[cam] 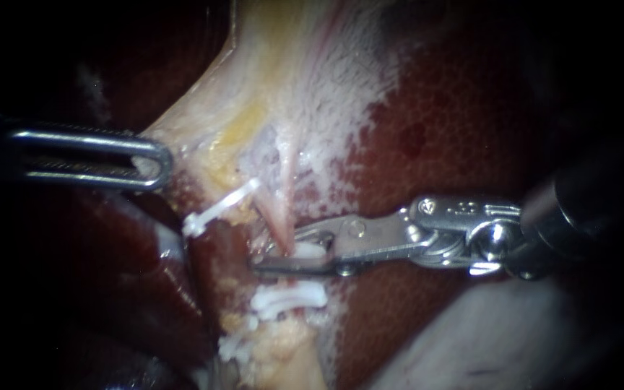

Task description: Clipping third clip right tube

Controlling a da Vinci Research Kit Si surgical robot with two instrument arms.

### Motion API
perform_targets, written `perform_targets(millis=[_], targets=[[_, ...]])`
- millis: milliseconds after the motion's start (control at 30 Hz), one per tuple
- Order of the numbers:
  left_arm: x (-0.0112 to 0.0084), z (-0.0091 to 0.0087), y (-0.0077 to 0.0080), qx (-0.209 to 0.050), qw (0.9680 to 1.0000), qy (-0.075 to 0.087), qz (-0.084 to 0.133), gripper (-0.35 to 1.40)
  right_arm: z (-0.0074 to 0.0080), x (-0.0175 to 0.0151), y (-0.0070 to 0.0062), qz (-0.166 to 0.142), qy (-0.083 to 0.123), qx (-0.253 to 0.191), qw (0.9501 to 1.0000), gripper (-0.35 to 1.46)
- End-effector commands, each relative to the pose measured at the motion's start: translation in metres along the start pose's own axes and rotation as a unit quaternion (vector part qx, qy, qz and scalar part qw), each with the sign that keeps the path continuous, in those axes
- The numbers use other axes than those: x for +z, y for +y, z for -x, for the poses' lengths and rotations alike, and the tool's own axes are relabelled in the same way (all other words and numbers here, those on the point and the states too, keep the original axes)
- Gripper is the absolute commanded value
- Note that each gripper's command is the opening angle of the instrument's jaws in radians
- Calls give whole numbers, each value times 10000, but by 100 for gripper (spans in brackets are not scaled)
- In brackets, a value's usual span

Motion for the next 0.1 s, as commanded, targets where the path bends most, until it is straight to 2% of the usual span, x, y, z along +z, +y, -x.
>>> perform_targets(millis=[33,100], targets=[[1,0,0,0,10000,-1,3,-35,0,0,0,2,-1,-5,10000,-35],[1,0,0,0,10000,-1,4,-35,1,1,0,3,-1,-6,10000,-35]])
